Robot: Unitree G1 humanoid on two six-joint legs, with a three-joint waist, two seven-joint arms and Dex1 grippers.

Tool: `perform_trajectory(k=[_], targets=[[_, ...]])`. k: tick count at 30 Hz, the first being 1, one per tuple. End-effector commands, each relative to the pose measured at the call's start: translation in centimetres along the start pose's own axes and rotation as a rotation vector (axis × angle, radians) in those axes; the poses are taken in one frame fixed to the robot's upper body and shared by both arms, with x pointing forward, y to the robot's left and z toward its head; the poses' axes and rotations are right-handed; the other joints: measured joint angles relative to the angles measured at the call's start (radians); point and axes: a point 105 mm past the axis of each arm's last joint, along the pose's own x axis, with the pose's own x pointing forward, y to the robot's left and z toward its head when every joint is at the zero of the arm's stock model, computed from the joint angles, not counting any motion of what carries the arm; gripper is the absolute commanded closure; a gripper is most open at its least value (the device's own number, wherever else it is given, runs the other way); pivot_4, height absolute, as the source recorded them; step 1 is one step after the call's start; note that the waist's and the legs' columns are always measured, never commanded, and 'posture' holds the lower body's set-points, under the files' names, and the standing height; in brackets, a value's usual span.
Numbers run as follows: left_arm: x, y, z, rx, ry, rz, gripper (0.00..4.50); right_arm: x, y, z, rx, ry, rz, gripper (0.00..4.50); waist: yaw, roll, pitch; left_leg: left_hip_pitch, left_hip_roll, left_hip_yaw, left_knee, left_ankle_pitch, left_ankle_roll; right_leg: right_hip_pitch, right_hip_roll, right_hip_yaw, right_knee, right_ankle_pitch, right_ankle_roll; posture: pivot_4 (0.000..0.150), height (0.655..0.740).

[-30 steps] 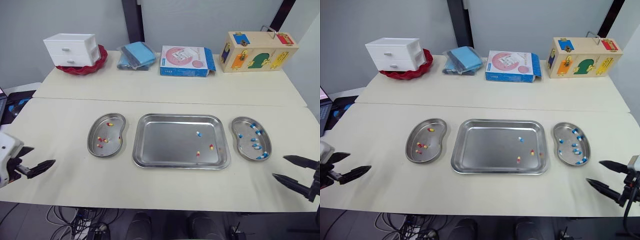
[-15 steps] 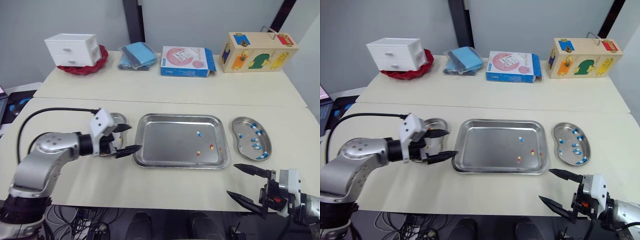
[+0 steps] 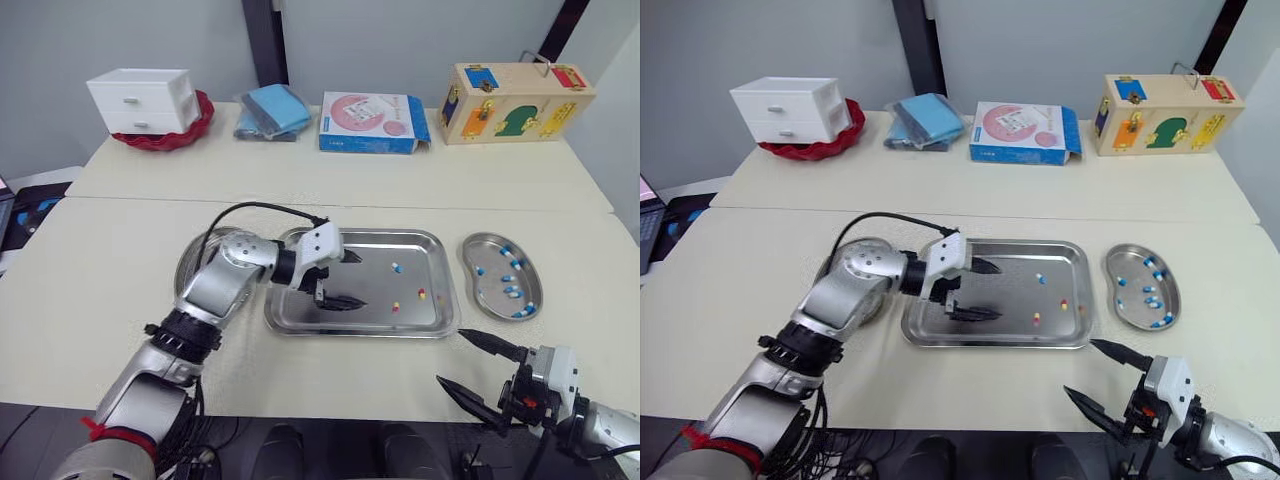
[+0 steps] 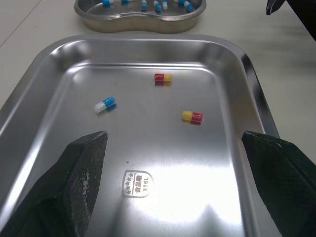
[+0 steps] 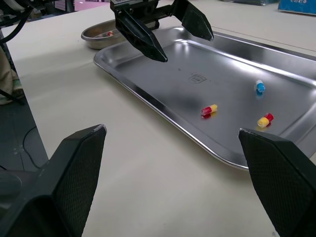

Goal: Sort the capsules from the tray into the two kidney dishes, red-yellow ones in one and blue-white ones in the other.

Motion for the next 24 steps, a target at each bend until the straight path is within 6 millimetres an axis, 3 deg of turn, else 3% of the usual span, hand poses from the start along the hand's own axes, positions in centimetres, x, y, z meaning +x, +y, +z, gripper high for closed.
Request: perform_trajectory(k=[1, 7, 13, 24], targets=[[1.5, -0.1, 0.6, 0.064, -0.002, -0.044, 0.02, 0.2, 0.0, 1.4, -0.06, -0.05, -0.035, 0.0, 0.0, 0.0, 0.0, 0.0, 0.0, 0.0, 0.0, 0.0, 0.0, 0.0, 0.0, 0.0, 0.0, 0.0, 0.0, 0.15, 0.74], [3.2, -0.3, 0.4, 0.087, -0.009, -0.082, 0.02, 0.3, 0.1, 1.7, -0.071, -0.085, -0.09, 0.0, 0.001, 0.0, 0.0, 0.0, 0.0, 0.0, 0.0, 0.0, 0.0, 0.0, 0.0, 0.0, 0.0, 0.0, 0.0, 0.15, 0.74], [4.3, -0.6, 0.1, 0.103, -0.001, -0.103, 1.84, 0.3, 0.3, 1.6, -0.07, -0.078, -0.103, 0.0, 0.001, 0.0, 0.0, 0.0, 0.0, 0.0, 0.0, 0.0, 0.0, 0.0, 0.0, 0.0, 0.001, 0.0, 0.0, 0.15, 0.74], [6.1, -0.8, -0.3, 0.128, 0.027, -0.129, 1.84, 0.4, 0.3, 1.9, -0.062, -0.071, -0.121, 0.0, 0.001, 0.0, 0.0, 0.0, 0.0, 0.0, 0.0, 0.0, 0.0, 0.0, 0.0, 0.0, 0.001, 0.0, 0.0, 0.15, 0.74]])
